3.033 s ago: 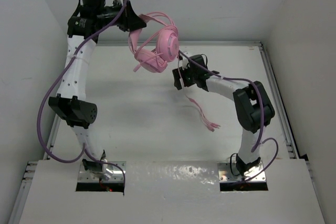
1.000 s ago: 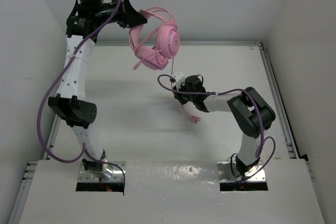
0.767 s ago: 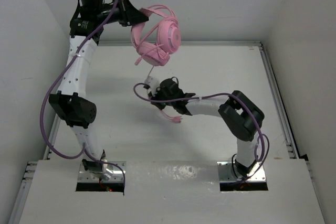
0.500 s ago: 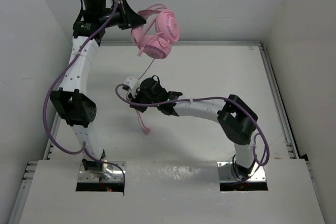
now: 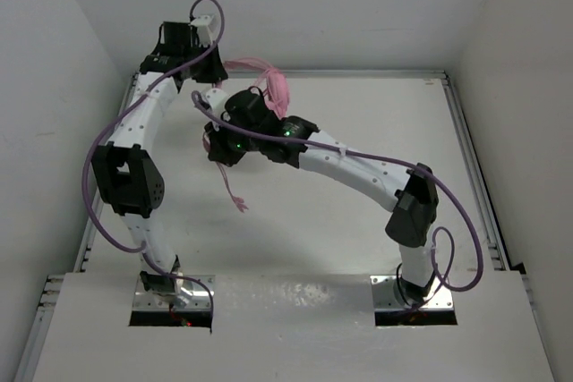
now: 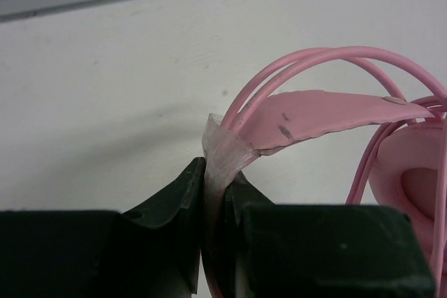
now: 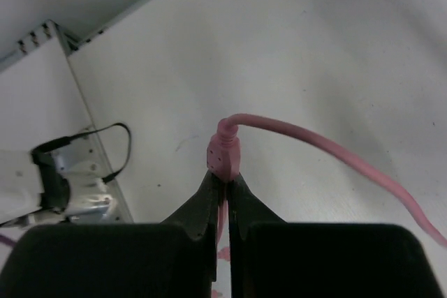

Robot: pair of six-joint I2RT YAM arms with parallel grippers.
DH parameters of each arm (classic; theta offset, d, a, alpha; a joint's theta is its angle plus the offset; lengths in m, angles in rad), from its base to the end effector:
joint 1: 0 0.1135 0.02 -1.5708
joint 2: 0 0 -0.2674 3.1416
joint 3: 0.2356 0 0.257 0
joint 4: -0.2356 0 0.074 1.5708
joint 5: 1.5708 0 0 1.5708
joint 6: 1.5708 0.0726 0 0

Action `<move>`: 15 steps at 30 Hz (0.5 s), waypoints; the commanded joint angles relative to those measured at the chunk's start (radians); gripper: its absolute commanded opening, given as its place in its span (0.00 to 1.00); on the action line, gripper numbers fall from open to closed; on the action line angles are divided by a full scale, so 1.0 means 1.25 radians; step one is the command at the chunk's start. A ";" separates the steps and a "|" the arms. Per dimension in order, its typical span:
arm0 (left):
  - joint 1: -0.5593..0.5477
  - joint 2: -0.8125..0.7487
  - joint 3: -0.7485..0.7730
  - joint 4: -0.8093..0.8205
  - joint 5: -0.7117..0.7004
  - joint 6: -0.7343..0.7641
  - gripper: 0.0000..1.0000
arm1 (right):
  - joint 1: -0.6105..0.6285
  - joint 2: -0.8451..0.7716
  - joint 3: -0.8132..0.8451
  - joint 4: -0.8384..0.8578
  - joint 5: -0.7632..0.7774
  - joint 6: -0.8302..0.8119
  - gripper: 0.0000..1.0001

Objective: Wrap the headphones

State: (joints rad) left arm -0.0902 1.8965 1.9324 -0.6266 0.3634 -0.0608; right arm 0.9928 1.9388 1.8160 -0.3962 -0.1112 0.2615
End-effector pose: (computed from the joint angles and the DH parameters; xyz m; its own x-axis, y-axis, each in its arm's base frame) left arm 0.4667 -0.0681 0.3568 -0.5766 -0.0049 -0.8170 0.3438 0.9057 -0.2481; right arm 0.2656 0.4219 0.3194 -0.4906 -0.2818 -0.8246 -0.7849 0.5540 0.2777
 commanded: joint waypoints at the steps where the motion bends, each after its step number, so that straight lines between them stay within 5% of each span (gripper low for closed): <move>1: -0.009 -0.037 -0.047 0.030 -0.092 0.105 0.00 | 0.007 0.004 0.119 -0.117 -0.056 0.075 0.00; 9: -0.019 -0.051 -0.151 0.014 0.038 0.202 0.00 | -0.064 -0.013 0.174 -0.038 -0.110 0.132 0.00; 15: -0.010 -0.051 -0.113 0.040 0.088 0.075 0.00 | -0.094 -0.030 0.040 0.025 -0.147 0.156 0.00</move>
State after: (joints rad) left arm -0.1017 1.8961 1.7241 -0.6594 0.3744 0.1432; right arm 0.8742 1.9358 1.9476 -0.4534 -0.2565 0.4290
